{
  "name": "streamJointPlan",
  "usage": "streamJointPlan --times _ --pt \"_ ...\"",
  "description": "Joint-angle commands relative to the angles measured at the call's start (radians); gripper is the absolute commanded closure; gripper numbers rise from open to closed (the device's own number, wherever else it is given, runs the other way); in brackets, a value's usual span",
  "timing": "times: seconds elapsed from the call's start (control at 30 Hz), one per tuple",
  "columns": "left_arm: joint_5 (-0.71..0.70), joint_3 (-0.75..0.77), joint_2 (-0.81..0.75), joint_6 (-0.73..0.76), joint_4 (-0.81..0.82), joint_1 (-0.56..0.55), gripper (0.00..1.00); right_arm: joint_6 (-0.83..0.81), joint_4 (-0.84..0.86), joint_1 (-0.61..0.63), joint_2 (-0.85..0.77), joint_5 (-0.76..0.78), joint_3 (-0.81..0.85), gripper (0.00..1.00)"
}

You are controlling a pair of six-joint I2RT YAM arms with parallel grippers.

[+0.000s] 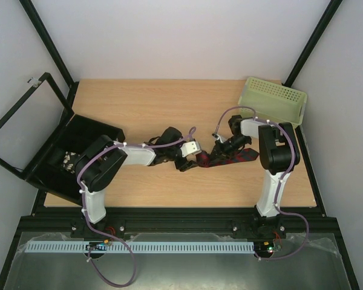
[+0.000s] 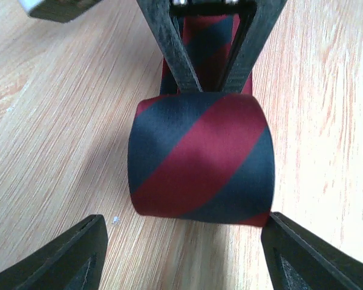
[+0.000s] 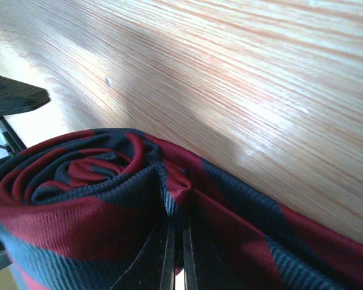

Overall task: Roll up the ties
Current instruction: Roll the tie at the center of the board.

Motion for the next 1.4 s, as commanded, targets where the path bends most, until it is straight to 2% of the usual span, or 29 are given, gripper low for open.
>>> streamJointPlan --times 0.0,0.3,0.53,0.67,0.8,0.83,0.9,1.0,1.17,1.27,1.37 --pt "0.024 -0.002 -0.031 -0.044 0.014 0.002 0.26 -0.044 0.006 -0.004 0.037 0.224 -0.064 0.99" --pt "0.085 -0.058 0.008 -0.193 0.201 0.0 0.24 0.037 0.079 0.048 0.069 0.168 -0.07 0.99" --pt "0.105 -0.03 0.075 -0.283 0.293 0.0 0.28 0.063 0.107 0.076 0.086 0.152 -0.066 0.99" --pt "0.088 -0.017 0.106 -0.256 0.273 -0.005 0.37 0.075 0.111 0.085 0.091 0.15 -0.059 0.99" --pt "0.045 -0.023 0.119 -0.182 0.208 -0.009 0.53 0.073 0.107 0.085 0.079 0.152 -0.059 0.98" --pt "0.031 -0.024 0.119 -0.163 0.185 -0.009 0.57 0.069 0.102 0.084 0.075 0.153 -0.058 0.95" --pt "0.0 -0.034 0.111 -0.122 0.141 -0.008 0.64 0.052 0.074 0.076 0.069 0.151 -0.042 0.83" --pt "-0.058 -0.065 0.088 -0.045 0.082 -0.008 0.7 0.007 -0.004 0.035 0.05 0.098 -0.003 0.7" --pt "-0.104 -0.106 0.062 0.025 0.018 -0.008 0.71 -0.087 -0.149 0.016 -0.019 0.024 0.061 0.6" --pt "-0.104 -0.108 0.055 0.035 0.004 -0.009 0.71 -0.09 -0.192 0.019 -0.052 -0.075 0.08 0.55" --pt "-0.1 -0.097 0.056 0.031 -0.006 -0.01 0.7 -0.054 -0.185 0.043 -0.068 -0.141 0.089 0.53"
